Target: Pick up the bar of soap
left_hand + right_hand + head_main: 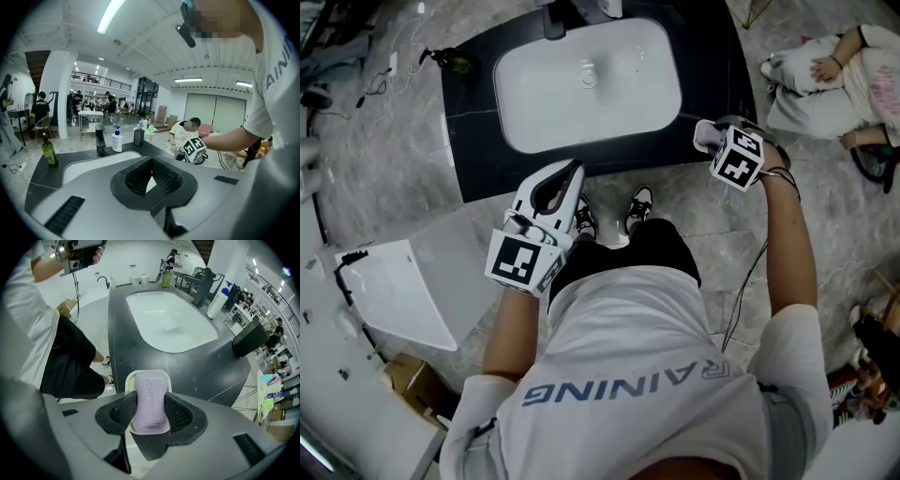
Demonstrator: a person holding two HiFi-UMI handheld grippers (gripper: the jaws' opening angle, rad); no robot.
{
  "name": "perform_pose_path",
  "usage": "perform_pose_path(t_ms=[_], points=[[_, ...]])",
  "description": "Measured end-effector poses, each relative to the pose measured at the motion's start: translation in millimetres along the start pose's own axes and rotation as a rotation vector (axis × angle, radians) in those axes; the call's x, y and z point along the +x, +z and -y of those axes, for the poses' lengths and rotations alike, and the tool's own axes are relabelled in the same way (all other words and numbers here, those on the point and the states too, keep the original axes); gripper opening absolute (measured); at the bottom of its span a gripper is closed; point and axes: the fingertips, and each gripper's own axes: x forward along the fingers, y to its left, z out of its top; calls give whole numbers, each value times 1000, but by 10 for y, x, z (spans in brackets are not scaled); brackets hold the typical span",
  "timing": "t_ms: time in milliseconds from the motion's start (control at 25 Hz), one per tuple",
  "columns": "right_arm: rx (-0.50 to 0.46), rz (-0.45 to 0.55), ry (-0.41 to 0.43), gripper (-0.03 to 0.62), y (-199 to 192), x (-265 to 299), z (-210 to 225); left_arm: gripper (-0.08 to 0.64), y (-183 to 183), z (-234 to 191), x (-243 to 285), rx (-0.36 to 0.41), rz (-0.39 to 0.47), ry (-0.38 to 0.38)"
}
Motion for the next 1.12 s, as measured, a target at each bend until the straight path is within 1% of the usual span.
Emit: perform_pose_path(t_ms=[80,160,320,440,640,840,920,1000,1120], points=[[-4,-2,4,187,8,-1,4,0,-8,23,-1,-3,2,-4],[7,9,-10,187,2,-28,-2,0,4,50,-8,0,8,-13],[78,75,-95,187,59,-225,46,0,61,39,-66,9,21,-21],[160,150,-175,187,155,-489,76,0,113,57,-134,19,38,-35],[382,316,-334,187,385,-1070,110,0,249,29,-267,44,88,-56],[582,486,-454,187,690,-1747,-96,0,438,-42,-508,38,142,-74],[620,558,-501,187,848,-2049,-215,0,529,-52,-610,42,161,-94],[635,630,-543,187,1017,-2312,-347,0,622,-80,-708,59,187,-115],[657,768,-566,187,1327,-2679,-591,0,759,-161,-869,89,228,-136]])
